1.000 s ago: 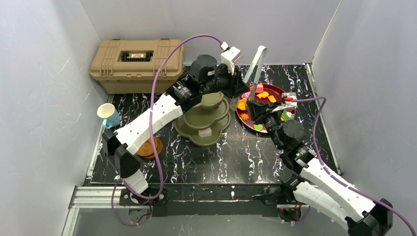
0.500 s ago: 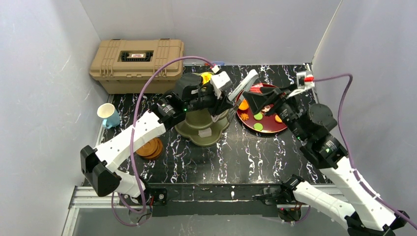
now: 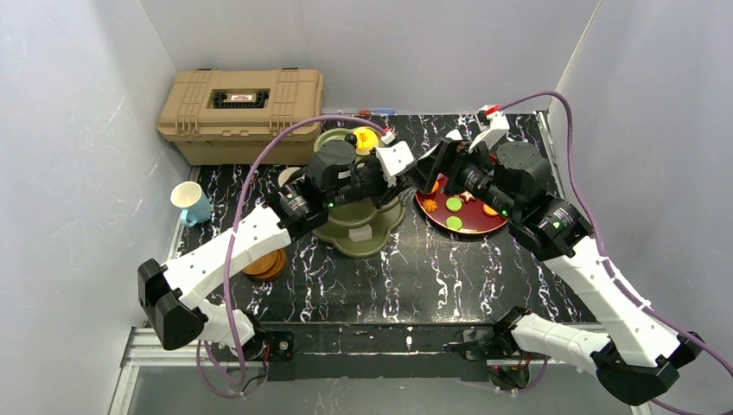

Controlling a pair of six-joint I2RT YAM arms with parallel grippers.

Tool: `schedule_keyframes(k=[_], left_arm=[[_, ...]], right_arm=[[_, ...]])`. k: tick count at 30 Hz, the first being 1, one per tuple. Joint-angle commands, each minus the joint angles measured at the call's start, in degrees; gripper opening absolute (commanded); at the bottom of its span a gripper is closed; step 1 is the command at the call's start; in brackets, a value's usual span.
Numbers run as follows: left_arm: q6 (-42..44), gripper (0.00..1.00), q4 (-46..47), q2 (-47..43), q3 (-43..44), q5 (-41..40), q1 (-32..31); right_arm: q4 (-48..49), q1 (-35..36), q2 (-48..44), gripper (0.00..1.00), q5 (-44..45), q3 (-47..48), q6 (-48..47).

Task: Serve the afternoon tea
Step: Pick up the clamp from the center of the board.

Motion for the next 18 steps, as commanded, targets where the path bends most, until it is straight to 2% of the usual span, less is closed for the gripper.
schedule_keyframes(k=[1,8,15,17,18], left_arm=[[4.8,0.10,5.1,-2.5,-1.6,-1.4,-1.8],[10.2,0.10,7.5,-4.6,-5.1,-1.1,-3.3],[9.8,0.09,7.7,-4.4,-5.0,-2.7,-3.5],[9.4,0.15,7.3,-4.1,-4.6,-2.7,-3.8],[9.0,0.24,7.0,-4.0,-4.2,-2.5,-3.8]], right_arm=[[-1.3,0.3,0.4,0.92,1.0,2.5,2.1],[0.5,0.3,1.2,0.75,0.3,1.4,3.3],[0.5,0.3,1.4,0.56,-0.1,0.4,3.9],[0.4,0.3,1.2,0.50,0.6,0.1,3.9],[0.3,0.2,1.2,0.48,1.0,0.0,3.5]])
